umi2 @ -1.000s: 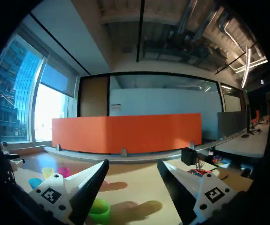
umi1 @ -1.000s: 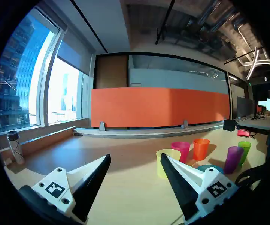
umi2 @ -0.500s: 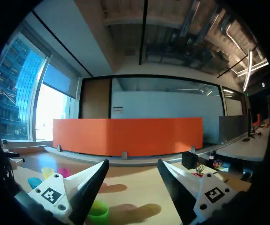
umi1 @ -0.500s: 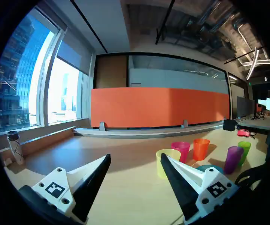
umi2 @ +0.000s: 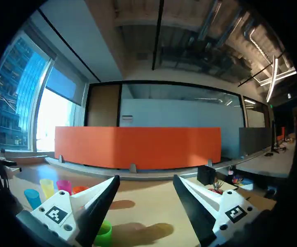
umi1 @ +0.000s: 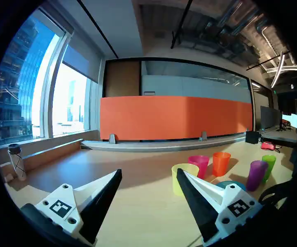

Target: Pour water

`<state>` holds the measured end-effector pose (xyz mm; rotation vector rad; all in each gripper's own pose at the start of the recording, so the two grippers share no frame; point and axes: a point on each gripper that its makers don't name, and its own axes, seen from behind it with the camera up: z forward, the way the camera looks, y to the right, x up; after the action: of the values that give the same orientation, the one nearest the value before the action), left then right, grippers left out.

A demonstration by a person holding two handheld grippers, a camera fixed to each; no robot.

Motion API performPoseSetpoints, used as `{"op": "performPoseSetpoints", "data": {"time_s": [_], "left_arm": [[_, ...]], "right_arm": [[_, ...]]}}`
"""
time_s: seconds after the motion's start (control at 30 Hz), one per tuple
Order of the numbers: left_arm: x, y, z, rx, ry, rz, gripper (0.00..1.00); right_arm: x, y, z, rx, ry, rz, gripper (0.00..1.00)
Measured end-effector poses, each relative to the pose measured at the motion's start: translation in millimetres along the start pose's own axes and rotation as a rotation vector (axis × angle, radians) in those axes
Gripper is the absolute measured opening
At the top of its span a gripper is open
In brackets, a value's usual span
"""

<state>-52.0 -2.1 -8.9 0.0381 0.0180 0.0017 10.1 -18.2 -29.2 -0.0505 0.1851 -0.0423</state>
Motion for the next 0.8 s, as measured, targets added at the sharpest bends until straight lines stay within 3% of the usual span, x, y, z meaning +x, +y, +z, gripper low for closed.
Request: {"op": "performPoseSetpoints", "data": {"time_s": [0.3,0.8], "left_arm": [[0,0.1,-0.3,0.0,0.0,0.0,0.98],[0,1.5,0.3,0.0,0.0,0.0,0.99]], "right_arm": [[-22,-10,4.6,0.019,-0.017,0.018,1.0],[-63,3,5.1,-0.008,-0.073,0.02,1.0]]}}
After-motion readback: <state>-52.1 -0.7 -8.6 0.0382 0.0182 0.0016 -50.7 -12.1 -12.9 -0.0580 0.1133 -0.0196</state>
